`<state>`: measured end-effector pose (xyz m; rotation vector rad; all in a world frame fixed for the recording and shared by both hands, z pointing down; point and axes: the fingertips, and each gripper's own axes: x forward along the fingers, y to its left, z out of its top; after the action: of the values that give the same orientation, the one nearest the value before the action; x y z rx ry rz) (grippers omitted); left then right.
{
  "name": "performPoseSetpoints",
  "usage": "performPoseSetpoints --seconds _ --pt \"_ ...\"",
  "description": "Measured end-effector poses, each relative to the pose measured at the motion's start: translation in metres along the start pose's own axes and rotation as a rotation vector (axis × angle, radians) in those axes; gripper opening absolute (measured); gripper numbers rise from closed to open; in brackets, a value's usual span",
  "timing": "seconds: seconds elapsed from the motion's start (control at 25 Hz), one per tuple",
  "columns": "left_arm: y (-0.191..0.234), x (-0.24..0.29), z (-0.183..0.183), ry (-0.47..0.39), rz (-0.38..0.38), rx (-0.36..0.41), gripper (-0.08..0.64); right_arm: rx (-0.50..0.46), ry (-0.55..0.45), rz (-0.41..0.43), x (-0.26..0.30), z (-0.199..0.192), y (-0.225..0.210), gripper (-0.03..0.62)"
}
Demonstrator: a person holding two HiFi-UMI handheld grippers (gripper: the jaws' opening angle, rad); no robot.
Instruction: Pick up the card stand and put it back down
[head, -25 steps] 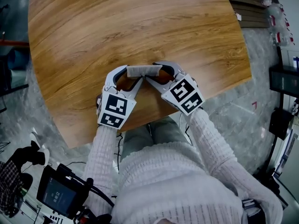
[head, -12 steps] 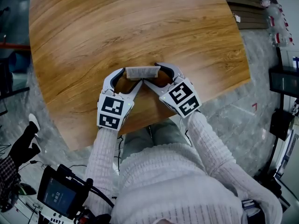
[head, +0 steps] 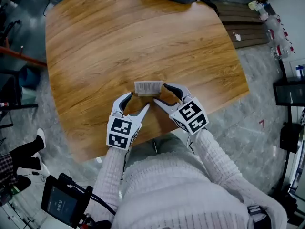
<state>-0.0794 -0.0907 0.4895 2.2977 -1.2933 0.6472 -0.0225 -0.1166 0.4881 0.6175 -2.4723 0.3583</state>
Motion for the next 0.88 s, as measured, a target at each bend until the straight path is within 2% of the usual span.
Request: performPoseSetpoints --seconds 0.12,0.24,0.32,0.48,0.6,0.72,0.88 --pt "-0.008 -0.006 0.007 -0.019 -0.006 0.005 0.263 0.032 -0.046 0.001 -0.010 0.008 0.002 0.248" --pt "-0.017 -0.014 0.024 -0.065 -0.029 0.001 0.198 0.049 -0.094 0.028 -0.019 0.021 0.011 0.212" --pt "-0.017 -0.016 0.037 -0.106 -0.035 -0.002 0.189 0.040 -0.129 0.041 -0.024 0.032 0.015 0.170" --pt "-0.014 -0.025 0.050 -0.160 0.001 0.021 0.137 0.028 -0.188 0.044 -0.038 0.049 0.021 0.058" --pt "-0.019 -0.033 0.061 -0.199 -0.008 0.042 0.085 0.011 -0.227 0.036 -0.045 0.061 0.021 0.010" --pt "-0.023 -0.040 0.074 -0.238 -0.002 0.076 0.009 -0.005 -0.247 0.051 -0.048 0.068 0.024 0.000" --pt "-0.031 -0.043 0.086 -0.281 -0.024 0.102 0.008 0.003 -0.270 0.077 -0.052 0.072 0.027 0.000"
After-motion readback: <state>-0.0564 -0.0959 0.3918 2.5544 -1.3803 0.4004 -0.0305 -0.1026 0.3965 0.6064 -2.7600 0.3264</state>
